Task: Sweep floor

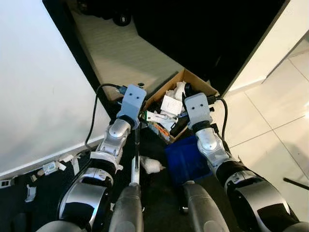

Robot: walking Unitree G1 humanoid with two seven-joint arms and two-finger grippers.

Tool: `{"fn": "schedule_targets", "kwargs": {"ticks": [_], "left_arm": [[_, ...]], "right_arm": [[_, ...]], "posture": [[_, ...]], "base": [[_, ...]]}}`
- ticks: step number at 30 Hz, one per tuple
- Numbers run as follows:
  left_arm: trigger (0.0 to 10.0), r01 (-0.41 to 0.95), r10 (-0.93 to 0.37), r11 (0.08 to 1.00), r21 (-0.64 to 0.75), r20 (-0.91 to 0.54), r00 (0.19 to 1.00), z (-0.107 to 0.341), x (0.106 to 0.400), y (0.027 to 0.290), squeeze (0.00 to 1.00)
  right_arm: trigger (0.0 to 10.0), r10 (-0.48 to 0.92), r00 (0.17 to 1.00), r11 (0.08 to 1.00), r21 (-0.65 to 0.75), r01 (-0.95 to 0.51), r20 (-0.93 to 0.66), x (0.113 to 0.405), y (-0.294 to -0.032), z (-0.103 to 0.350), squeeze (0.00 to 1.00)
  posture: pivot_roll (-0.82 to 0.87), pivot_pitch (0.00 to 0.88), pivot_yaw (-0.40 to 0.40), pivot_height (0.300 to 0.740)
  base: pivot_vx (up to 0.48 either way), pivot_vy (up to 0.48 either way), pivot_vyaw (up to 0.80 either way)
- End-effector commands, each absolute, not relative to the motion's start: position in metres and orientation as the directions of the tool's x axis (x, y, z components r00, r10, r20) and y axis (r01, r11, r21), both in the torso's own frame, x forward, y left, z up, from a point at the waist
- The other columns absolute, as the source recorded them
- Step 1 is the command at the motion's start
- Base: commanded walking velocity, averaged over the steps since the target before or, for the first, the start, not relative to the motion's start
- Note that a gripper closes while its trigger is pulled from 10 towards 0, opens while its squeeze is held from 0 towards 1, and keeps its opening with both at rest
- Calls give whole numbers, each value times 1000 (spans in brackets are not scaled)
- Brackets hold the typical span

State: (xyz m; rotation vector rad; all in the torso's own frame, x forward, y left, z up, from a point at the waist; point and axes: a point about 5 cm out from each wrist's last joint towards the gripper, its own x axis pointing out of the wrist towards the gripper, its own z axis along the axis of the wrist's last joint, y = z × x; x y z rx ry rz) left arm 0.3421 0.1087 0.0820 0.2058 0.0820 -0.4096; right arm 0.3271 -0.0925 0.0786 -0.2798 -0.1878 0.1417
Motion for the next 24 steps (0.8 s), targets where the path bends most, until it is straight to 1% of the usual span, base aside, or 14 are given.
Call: {"fn": "schedule_targets", "kwargs": {"ticks": [1, 2, 4, 5, 7, 8, 9, 13, 16, 19, 21, 22, 23, 24], "left_arm": [[10000, 429, -424, 897, 103, -75, 903, 88, 343, 90, 0], [10000, 429, -424, 897, 103, -75, 903, 88, 343, 90, 0], [10000, 502, -502, 865, 0, -4, 865, 105, 346, 56, 0], [10000, 502, -502, 865, 0, -4, 865, 105, 346, 56, 0], [10000, 565, -561, 822, -72, 67, 825, 123, 347, 27, 0], [10000, 565, -561, 822, -72, 67, 825, 123, 347, 27, 0], [10000, 591, -583, 801, -94, 99, 806, 132, 347, 15, 0], [10000, 650, -627, 750, -124, 179, 758, 156, 347, -9, 0], [10000, 673, -633, 728, -131, 250, 733, 176, 351, -11, 0], [10000, 677, -629, 723, -137, 272, 728, 182, 352, -9, 0], [10000, 688, -625, 713, -137, 321, 712, 197, 356, -3, 0], [10000, 698, -615, 703, -137, 376, 693, 214, 359, 7, 0], [10000, 698, -615, 703, -137, 376, 693, 214, 359, 7, 0], [10000, 709, -606, 691, -139, 424, 673, 230, 361, 18, 0]], "right_arm": [[10000, 133, 983, 952, -293, -90, 129, 325, -98, 72, 0], [10000, 133, 983, 952, -293, -90, 129, 325, -98, 72, 0], [10000, 118, 987, 952, -296, -79, 113, 325, -103, 69, 0], [10000, 118, 987, 952, -296, -79, 113, 325, -103, 69, 0], [10000, 113, 988, 951, -300, -77, 106, 324, -105, 67, 0], [10000, 113, 988, 951, -300, -77, 106, 324, -105, 67, 0], [10000, 111, 988, 950, -302, -75, 106, 324, -106, 67, 0], [10000, 104, 989, 951, -302, -68, 107, 324, -105, 67, 0], [10000, 103, 988, 952, -300, -65, 112, 325, -104, 68, 0], [10000, 103, 988, 952, -300, -64, 113, 325, -104, 69, 0], [10000, 103, 988, 953, -297, -64, 115, 325, -104, 69, 0], [10000, 102, 988, 954, -291, -64, 116, 326, -104, 70, 0], [10000, 102, 988, 954, -291, -64, 116, 326, -104, 70, 0], [10000, 100, 988, 956, -285, -63, 117, 326, -104, 70, 0]], "posture": [[61, 189, -26, 740], [61, 189, -26, 740], [56, 187, -25, 740], [56, 187, -25, 740], [55, 185, -22, 740], [55, 185, -22, 740], [55, 185, -20, 740], [56, 179, -12, 740], [57, 172, -9, 740], [60, 169, -10, 740], [64, 163, -14, 740], [68, 156, -15, 740], [68, 156, -15, 740], [69, 152, -17, 740]], "base": [[0, 0, 0], [0, 0, 0], [0, 0, 0], [0, 0, 0], [0, 0, 0], [0, 0, 0], [0, 0, 0], [0, 0, 0], [0, 0, 0], [0, 0, 0], [0, 0, 0], [0, 0, 0], [0, 0, 0], [0, 0, 0]]}}
